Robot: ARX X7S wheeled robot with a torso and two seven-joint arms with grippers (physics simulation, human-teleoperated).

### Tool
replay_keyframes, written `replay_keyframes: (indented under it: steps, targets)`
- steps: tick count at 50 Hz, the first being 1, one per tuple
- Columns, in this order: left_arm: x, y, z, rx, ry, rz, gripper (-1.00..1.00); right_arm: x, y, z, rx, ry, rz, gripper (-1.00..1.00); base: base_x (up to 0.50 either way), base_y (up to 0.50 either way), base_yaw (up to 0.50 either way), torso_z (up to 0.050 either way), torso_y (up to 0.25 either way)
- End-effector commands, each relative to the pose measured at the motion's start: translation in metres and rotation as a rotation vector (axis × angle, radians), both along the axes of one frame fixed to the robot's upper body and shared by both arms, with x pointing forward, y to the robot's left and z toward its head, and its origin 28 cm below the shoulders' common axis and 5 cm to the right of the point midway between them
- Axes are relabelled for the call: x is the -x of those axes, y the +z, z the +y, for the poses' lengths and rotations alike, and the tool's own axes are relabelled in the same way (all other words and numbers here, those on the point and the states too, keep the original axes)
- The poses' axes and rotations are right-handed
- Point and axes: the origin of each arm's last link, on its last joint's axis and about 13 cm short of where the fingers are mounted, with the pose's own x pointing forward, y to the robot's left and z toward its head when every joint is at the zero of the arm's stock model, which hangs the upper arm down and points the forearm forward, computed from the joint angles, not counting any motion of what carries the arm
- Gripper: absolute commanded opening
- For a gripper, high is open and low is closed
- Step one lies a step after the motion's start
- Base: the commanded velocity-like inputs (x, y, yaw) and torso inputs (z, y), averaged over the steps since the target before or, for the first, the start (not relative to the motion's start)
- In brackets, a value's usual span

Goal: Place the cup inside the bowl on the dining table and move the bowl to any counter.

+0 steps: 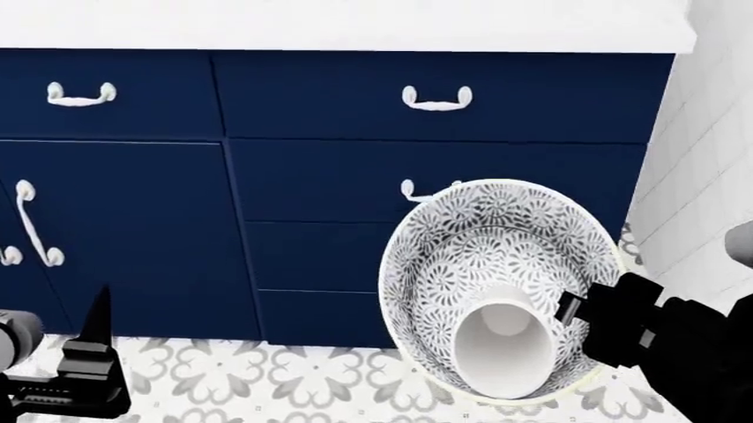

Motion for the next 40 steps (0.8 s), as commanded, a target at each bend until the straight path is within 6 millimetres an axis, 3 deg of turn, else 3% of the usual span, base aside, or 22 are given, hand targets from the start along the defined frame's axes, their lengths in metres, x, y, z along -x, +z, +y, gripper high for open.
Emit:
replay_keyframes:
  steps: [1,9,30,40]
  targets:
    - [0.0006,-0.0002,0.0009,-0.001,0.003,0.000,1.00,0.0002,0.0061,-0.0008,-0.020,0.005,-0.035,-1.00,0.50,0.18,0.00,0.000,0.000]
    - [0.0002,-0.0005,0.0004,-0.001,0.002,0.000,1.00,0.0009,0.0055,-0.0007,-0.024,0.006,-0.034,-1.00,0.50,0.22,0.00,0.000,0.003]
    - [0.0004,0.0000,0.0012,0.002,0.000,0.001,1.00,-0.0012,0.0059,0.0024,-0.027,0.022,-0.025,-1.00,0.41,0.44,0.00,0.000,0.002]
    - [0.0007,-0.0006,0.0015,0.003,0.000,0.000,1.00,-0.0002,0.0063,0.0030,-0.033,0.021,-0.029,-1.00,0.19,0.50,0.00,0.000,0.002]
